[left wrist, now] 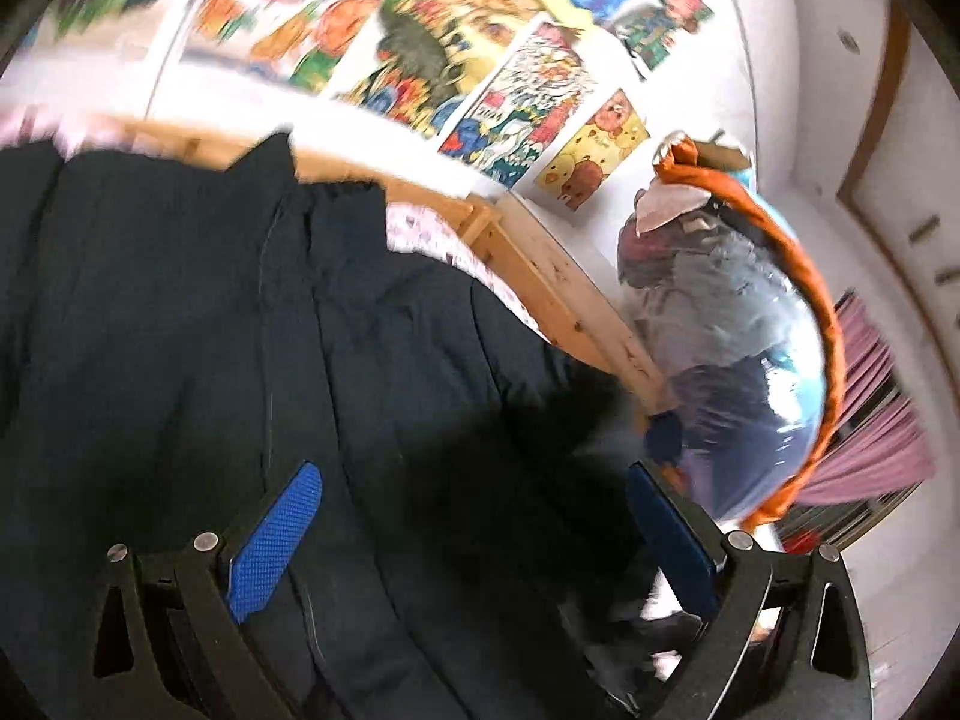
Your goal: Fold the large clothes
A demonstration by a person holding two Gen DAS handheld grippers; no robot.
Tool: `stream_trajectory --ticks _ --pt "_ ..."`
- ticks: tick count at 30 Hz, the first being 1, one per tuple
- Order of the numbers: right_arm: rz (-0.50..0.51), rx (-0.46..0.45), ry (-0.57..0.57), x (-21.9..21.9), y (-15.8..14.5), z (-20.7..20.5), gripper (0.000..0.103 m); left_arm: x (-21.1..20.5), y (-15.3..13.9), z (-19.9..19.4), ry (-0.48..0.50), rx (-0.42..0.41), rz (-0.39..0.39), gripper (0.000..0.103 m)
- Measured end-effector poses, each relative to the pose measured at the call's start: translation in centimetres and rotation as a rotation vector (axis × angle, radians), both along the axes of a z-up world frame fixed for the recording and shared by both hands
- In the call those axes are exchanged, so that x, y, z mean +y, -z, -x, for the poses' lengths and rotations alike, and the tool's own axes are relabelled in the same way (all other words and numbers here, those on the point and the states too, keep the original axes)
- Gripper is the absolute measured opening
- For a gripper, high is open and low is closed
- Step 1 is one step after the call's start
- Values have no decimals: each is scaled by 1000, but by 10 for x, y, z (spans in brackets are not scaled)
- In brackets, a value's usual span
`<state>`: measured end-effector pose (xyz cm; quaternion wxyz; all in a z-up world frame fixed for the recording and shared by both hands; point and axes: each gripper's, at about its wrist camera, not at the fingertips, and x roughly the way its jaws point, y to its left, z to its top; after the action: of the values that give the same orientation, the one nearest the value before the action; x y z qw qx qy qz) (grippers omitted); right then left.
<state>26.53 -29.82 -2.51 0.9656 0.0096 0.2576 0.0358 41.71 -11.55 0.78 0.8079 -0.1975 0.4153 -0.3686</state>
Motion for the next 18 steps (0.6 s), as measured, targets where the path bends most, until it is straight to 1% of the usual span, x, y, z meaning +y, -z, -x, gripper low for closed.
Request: stream_trajectory --ticks 2,3,4,5,6,8,9,12,14,15,17,18 --pt "-11 74 -39 17 16 -13 12 7 15 1 8 64 44 99" --pt "-9 93 -45 21 23 -13 12 7 25 0 14 99 61 99" --pt "-7 106 -45 22 29 -13 12 6 30 0 18 118 67 97" --pt "2 121 -39 27 35 -14 12 4 41 -2 24 150 70 95" --pt "6 122 -35 29 37 -13 13 1 49 -3 31 173 60 94" --pt "7 112 -29 31 40 -6 13 -7 64 -3 46 212 21 87" --pt "1 108 -28 31 40 -3 13 -12 73 -4 56 238 -5 85" --pt "-10 113 -27 28 43 4 13 -20 89 -4 78 296 -24 67" --pt "-11 119 -24 29 49 3 13 -22 92 -4 87 304 -30 47" --pt "-12 120 -22 29 50 4 14 -24 92 -4 93 301 -29 42" --pt "-22 116 -25 27 51 7 16 -26 91 -2 107 282 -38 21" --pt "-29 113 -29 24 50 5 20 -27 88 0 111 256 -60 13"
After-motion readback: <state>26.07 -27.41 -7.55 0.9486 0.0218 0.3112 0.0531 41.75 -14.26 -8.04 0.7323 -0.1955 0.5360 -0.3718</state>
